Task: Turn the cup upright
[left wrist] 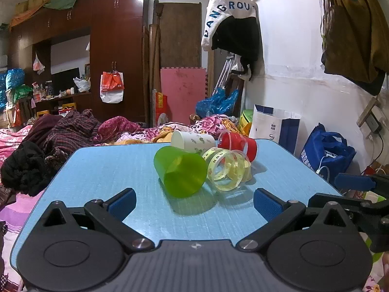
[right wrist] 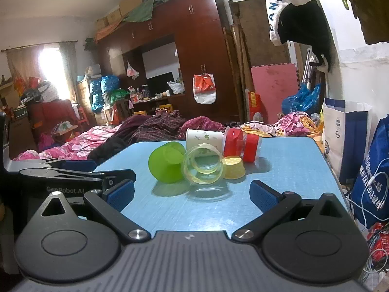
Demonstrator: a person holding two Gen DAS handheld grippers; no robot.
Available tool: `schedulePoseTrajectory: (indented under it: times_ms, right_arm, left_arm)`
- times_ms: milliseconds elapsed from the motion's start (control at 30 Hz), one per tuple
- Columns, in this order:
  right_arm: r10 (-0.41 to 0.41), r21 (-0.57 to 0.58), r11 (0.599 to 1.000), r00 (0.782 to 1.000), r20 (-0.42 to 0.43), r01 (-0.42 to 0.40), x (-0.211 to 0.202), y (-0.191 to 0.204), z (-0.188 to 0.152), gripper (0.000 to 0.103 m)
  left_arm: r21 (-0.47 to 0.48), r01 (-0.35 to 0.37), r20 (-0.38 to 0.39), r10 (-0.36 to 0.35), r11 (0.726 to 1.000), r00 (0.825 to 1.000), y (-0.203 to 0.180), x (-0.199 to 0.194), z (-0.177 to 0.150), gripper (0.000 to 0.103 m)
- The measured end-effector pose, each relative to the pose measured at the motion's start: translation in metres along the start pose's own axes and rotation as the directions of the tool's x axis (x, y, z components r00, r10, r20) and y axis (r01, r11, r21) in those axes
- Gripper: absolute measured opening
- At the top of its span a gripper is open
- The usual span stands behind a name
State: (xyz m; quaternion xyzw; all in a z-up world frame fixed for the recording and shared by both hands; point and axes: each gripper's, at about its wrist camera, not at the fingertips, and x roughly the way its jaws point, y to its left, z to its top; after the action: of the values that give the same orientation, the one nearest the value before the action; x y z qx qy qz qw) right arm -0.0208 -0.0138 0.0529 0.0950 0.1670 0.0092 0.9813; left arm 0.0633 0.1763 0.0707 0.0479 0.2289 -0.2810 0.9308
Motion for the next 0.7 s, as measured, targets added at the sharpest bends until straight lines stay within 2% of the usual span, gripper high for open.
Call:
schedulePoseTrajectory:
  times_ms: [700]
  right_arm:
    - [0.001,0.001,1.000,1.000,0.003,-0.001,-0.0009,-0.0013,0.0004,0.102]
  left_arm:
    - [-0.009,0.008,-0.007,-0.008,1.000,1.000,0.0020,0.0009,0.0014,0.103]
